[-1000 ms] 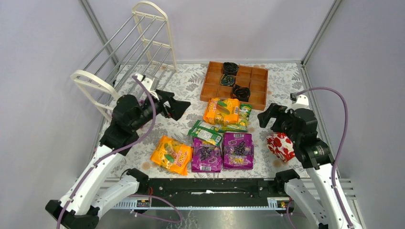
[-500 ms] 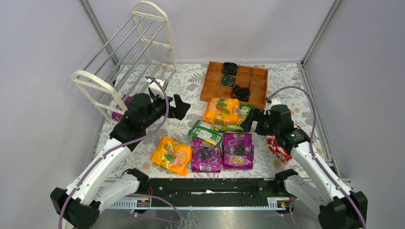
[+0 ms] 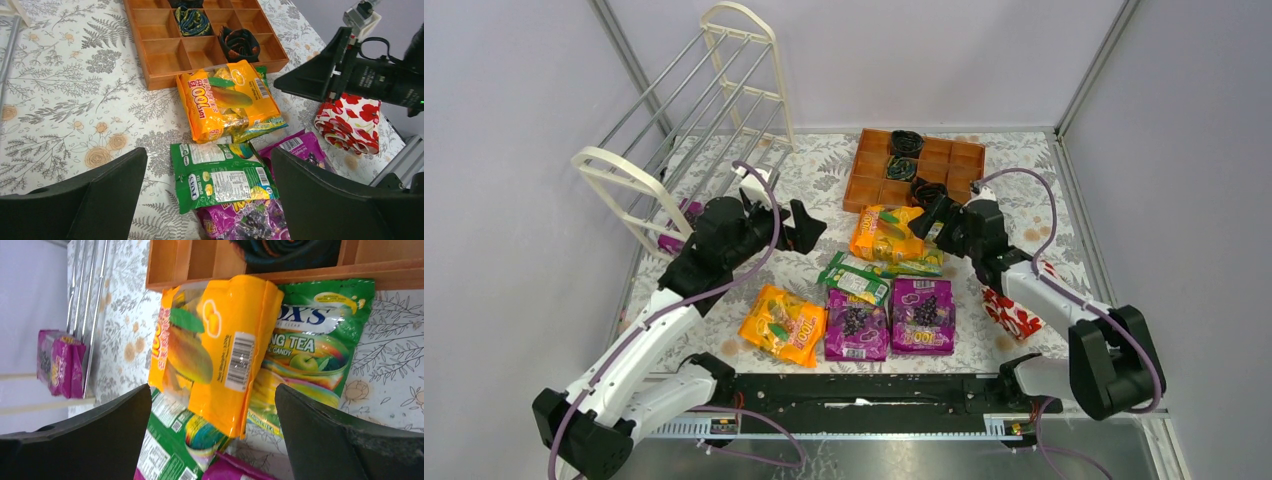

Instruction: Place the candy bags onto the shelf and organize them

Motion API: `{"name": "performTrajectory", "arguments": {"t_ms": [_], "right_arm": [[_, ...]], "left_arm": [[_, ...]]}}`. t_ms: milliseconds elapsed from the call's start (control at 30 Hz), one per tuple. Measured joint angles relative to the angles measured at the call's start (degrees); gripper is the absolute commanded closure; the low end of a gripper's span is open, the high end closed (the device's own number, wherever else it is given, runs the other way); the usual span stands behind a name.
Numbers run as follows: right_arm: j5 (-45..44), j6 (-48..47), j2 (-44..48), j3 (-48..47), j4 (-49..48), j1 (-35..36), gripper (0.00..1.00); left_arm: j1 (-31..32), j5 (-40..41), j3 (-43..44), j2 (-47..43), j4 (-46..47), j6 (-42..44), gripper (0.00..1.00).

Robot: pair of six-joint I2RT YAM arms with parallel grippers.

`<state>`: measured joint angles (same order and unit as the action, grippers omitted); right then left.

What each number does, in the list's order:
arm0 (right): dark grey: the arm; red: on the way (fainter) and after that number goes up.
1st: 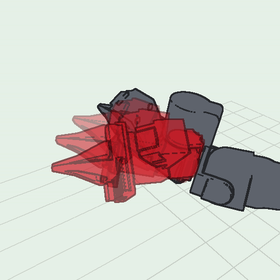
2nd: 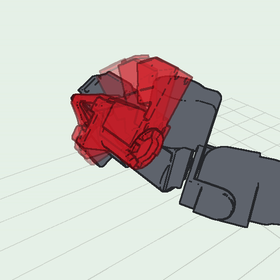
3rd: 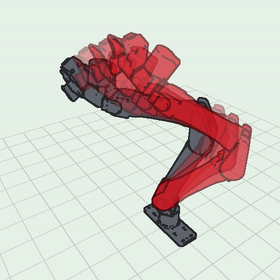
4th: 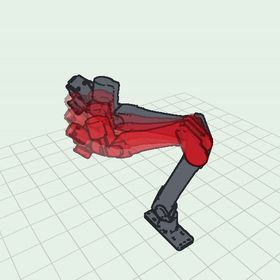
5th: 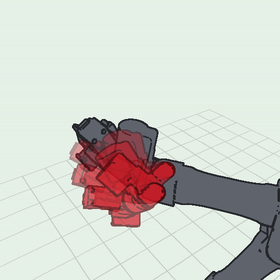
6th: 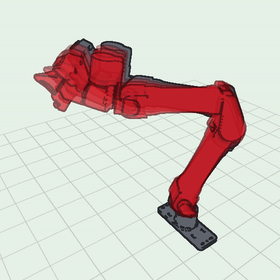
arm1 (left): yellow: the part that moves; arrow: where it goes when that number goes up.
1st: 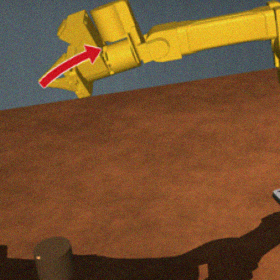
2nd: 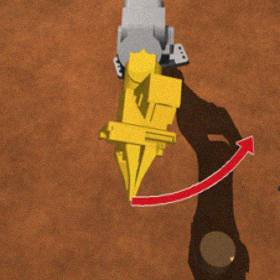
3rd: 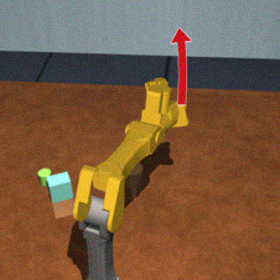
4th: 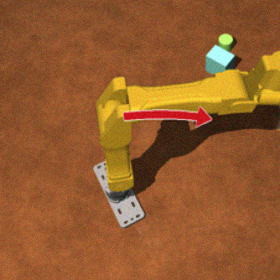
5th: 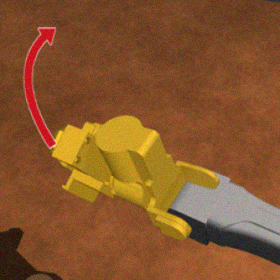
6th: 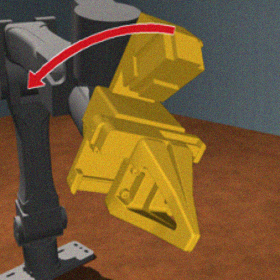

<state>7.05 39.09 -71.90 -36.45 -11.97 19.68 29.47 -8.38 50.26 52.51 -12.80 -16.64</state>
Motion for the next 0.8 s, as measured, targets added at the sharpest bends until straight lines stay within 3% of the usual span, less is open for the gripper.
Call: {"name": "performTrajectory", "arguments": {"t_ms": [300, 467, 567, 800], "right_arm": [[-1.33, 1.73, -9.53, -2.25, -2.1, -0.26, 0.0], [2.16, 5.14, -15.41, -5.38, -3.65, -0.74, 0.0], [5.49, 7.96, -20.28, -6.86, -5.92, -0.9, 0.0], [11.5, 13.18, -27.98, -7.78, -14.58, -0.59, 0.13]], "left_arm": [[0.0, -1.09, -1.2, -1.4, 0.98, -1.95, 0.01], [0.0, -1.79, -0.33, -0.17, 0.52, -2.78, 0.01], [0.0, -2.14, 3.58, 2.27, -1.66, -3.98, 0.01], [0.0, -3.72, 14.95, 6.14, 0.07, -7.69, 0.01]]}}
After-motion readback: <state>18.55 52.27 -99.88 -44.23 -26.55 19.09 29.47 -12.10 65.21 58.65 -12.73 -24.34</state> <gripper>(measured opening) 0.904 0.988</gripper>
